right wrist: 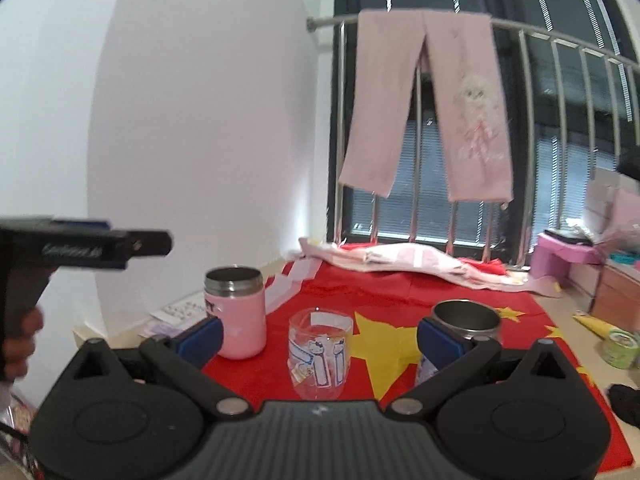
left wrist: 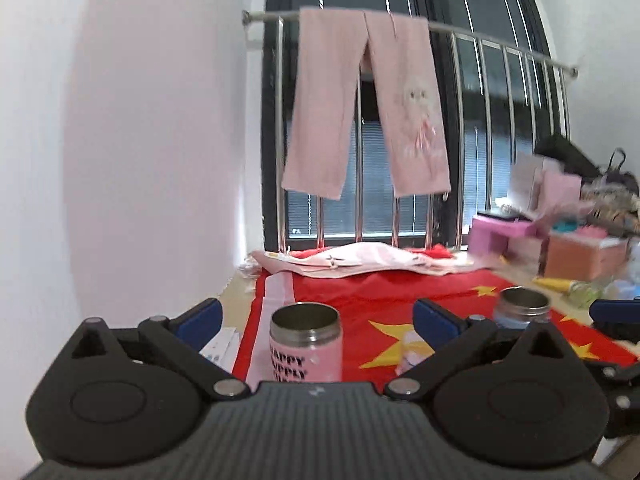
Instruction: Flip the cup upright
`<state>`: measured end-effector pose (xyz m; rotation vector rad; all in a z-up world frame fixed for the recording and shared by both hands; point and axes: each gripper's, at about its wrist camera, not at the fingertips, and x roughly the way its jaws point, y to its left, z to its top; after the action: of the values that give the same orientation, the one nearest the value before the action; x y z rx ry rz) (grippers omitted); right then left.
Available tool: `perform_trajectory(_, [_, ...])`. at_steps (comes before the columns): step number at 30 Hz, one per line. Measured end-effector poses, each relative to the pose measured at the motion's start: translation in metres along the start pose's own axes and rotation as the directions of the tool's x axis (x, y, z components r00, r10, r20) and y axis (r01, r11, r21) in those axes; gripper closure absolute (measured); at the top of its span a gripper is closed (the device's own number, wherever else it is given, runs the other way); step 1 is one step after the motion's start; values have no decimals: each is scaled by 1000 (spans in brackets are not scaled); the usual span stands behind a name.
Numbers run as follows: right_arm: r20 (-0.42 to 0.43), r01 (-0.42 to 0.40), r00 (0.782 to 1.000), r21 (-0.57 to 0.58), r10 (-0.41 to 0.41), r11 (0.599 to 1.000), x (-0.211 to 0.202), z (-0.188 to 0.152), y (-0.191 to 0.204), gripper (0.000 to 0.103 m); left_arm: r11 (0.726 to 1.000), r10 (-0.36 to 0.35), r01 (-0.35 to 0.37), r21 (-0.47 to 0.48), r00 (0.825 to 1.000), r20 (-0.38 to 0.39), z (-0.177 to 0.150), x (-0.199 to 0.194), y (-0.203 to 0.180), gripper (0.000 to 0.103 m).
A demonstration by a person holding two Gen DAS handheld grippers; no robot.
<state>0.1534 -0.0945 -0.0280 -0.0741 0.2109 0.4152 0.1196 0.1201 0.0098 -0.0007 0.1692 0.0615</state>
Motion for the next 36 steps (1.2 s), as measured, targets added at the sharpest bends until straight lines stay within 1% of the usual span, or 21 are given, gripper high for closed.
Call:
perform_trajectory(3, [39,38,999,2,-38,999,-34,-2,6,0,1000,5,-4,-13,999,40,-9,-36,-11,0])
perform_trajectory(6, [89,84,992,6,-84,996,-67,-5,13,0,1000,2,-1,-19,999,55,-18,-64,-19,0])
perform_trajectory(9, [117,118,986,19,-120,993,-93,-5,18,0,999,-2,4,-36,999,49,-24,-85,-24,0])
perform_trajectory(13, [119,156,980,39,-159,987,-111,-9,19,0,999,-11,13,-32,998,60,-30,-100,-30,0])
perform_trajectory(17, [96,155,983,46,-159,987,-113,-14,12,0,999,-11,13,-32,998,63,-34,-102,-34,0])
perform_trajectory(36, [83,159,983,65,-164,985,-111,-19,9,0,999,-19,21,-35,999,44,-40,-99,-34,0])
